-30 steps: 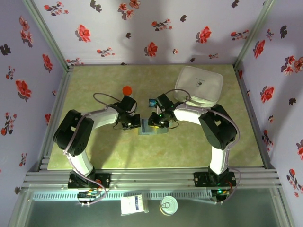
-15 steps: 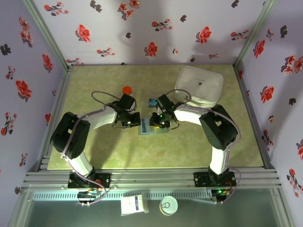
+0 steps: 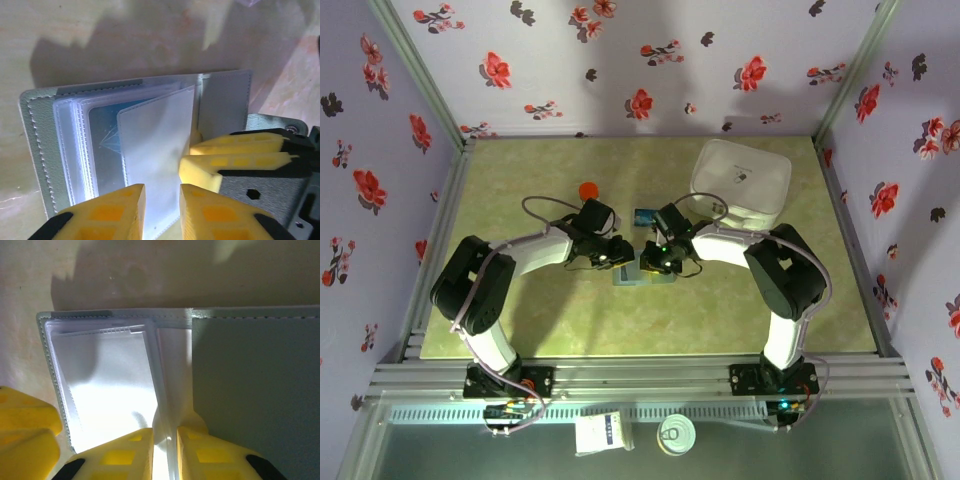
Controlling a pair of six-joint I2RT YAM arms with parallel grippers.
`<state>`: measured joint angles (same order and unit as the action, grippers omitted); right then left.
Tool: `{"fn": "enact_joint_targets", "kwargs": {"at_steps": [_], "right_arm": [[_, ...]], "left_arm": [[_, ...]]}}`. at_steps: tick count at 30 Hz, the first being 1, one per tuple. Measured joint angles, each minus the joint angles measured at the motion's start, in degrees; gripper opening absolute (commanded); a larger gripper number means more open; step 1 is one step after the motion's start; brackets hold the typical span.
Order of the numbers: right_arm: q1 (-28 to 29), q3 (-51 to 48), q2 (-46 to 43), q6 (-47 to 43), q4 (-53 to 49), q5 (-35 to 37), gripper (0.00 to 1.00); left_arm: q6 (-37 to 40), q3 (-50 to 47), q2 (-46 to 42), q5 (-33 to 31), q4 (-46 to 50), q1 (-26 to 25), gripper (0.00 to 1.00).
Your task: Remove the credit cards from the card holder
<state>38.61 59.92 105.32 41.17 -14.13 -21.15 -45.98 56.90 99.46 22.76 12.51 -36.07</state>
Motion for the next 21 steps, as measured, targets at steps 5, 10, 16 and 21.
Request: {"fn": "enact_joint_targets", "kwargs": {"at_steps": [5, 10, 16, 21], "right_arm": [[-0.17, -0.09, 0.0, -0.02, 0.17, -0.02, 0.13], [-0.37, -0.13, 0.0, -0.02, 0.2, -0.04, 0.11], [-0.55, -0.52, 0.0, -0.02, 0.59, -0.04, 0.09], [-0.61, -0.74, 0.0, -0.02, 0.81, -0.04, 0.08]], "left_arm": [[-0.42, 0.0, 0.17, -0.02, -0.48, -0.17, 0.28], [-0.44, 0.07, 0.98, -0.24, -0.31, -0.55, 0.31], [-0.5, 0.44, 0.98, -1.77, 0.15, -0.81, 0.35], [-0.96, 1.22, 1.18, -2.64, 0.37, -0.98, 0.35]]}}
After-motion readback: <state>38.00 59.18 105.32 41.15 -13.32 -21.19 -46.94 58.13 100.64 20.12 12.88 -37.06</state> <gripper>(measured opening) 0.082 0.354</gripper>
